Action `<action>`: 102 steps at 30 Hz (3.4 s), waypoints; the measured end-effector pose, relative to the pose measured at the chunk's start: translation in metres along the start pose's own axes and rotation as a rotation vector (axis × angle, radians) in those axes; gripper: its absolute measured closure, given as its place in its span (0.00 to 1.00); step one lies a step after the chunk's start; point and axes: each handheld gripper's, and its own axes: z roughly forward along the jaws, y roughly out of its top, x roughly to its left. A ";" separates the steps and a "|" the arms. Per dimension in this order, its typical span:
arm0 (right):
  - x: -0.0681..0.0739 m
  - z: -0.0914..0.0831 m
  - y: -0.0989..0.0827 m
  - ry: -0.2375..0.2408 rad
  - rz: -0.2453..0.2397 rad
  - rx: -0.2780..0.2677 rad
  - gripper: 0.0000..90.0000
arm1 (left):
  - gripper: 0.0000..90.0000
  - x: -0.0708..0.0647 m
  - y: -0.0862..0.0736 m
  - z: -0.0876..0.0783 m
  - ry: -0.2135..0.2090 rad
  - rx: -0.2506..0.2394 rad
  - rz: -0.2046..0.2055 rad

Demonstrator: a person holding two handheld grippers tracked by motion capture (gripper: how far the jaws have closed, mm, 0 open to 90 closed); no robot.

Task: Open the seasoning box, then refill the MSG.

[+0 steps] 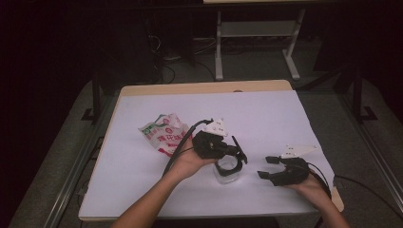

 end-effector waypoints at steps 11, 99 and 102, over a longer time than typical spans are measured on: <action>0.000 0.000 0.000 -0.001 -0.005 0.000 0.33 | 1.00 0.007 0.006 0.013 -0.013 -0.006 -0.008; 0.000 -0.001 -0.001 -0.010 -0.008 0.000 0.34 | 0.51 -0.008 -0.120 -0.088 0.117 0.013 -0.182; -0.001 0.000 -0.001 -0.011 -0.004 0.001 0.34 | 0.50 -0.008 -0.128 -0.095 0.127 -0.002 -0.192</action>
